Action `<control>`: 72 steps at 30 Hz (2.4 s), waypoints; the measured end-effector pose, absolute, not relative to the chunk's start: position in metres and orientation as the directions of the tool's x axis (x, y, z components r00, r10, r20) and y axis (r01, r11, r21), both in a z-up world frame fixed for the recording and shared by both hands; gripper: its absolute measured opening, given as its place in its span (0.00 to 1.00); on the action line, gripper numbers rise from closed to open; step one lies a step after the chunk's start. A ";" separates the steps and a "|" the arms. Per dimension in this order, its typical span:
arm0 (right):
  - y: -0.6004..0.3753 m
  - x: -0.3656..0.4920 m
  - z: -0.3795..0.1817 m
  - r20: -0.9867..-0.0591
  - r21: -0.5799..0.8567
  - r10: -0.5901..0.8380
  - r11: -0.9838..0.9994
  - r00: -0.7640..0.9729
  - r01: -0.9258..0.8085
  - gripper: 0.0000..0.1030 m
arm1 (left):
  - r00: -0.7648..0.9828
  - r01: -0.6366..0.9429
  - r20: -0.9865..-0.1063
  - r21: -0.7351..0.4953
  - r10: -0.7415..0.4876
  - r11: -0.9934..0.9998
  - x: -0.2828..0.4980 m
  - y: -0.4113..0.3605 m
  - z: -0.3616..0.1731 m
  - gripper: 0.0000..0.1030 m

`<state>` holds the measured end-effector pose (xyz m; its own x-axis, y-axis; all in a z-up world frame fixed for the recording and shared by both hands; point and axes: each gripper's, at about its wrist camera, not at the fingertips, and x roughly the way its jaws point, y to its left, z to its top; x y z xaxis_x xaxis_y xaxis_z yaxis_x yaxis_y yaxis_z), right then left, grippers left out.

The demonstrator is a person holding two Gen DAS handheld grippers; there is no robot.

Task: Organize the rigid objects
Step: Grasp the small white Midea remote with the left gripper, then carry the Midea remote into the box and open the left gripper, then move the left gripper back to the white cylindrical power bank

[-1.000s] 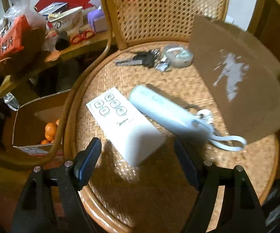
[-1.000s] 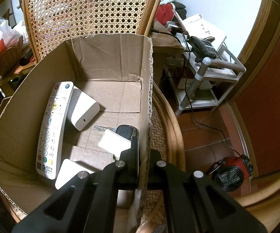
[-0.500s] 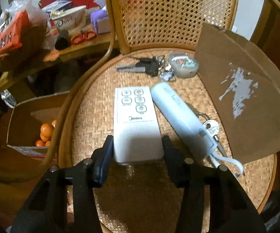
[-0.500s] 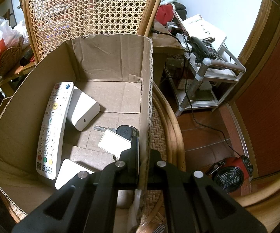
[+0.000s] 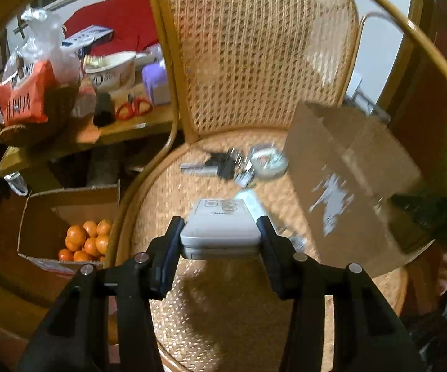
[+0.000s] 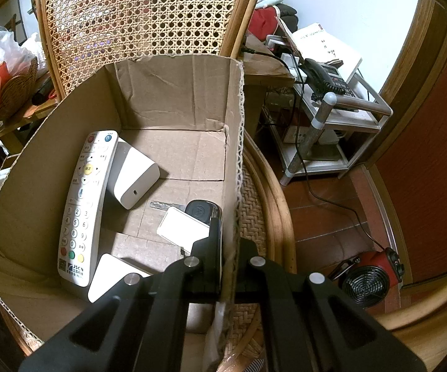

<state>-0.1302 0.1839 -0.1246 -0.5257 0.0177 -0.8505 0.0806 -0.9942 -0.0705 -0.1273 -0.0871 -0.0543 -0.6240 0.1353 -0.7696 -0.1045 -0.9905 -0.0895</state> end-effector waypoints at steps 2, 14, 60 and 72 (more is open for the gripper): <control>0.184 -0.130 -0.124 -0.850 -0.071 0.018 -0.994 -0.526 0.080 0.05 | -0.638 -0.121 -0.756 -0.086 0.144 -0.989 -0.127 -0.082 -0.042 0.44; 0.184 -0.130 -0.124 -0.850 -0.071 0.018 -0.994 -0.526 0.081 0.05 | -0.709 -0.260 -0.660 -0.085 0.250 -0.962 -0.136 -0.010 0.029 0.44; 0.184 -0.135 -0.124 -0.855 -0.071 0.019 -0.994 -0.519 0.081 0.05 | -0.826 -0.247 -0.543 0.105 0.153 -0.963 -0.094 -0.015 0.123 0.99; 0.184 -0.135 -0.124 -0.854 -0.071 0.019 -0.994 -0.519 0.080 0.05 | -0.586 -0.161 -0.807 0.028 0.072 -0.987 -0.129 -0.041 -0.050 0.92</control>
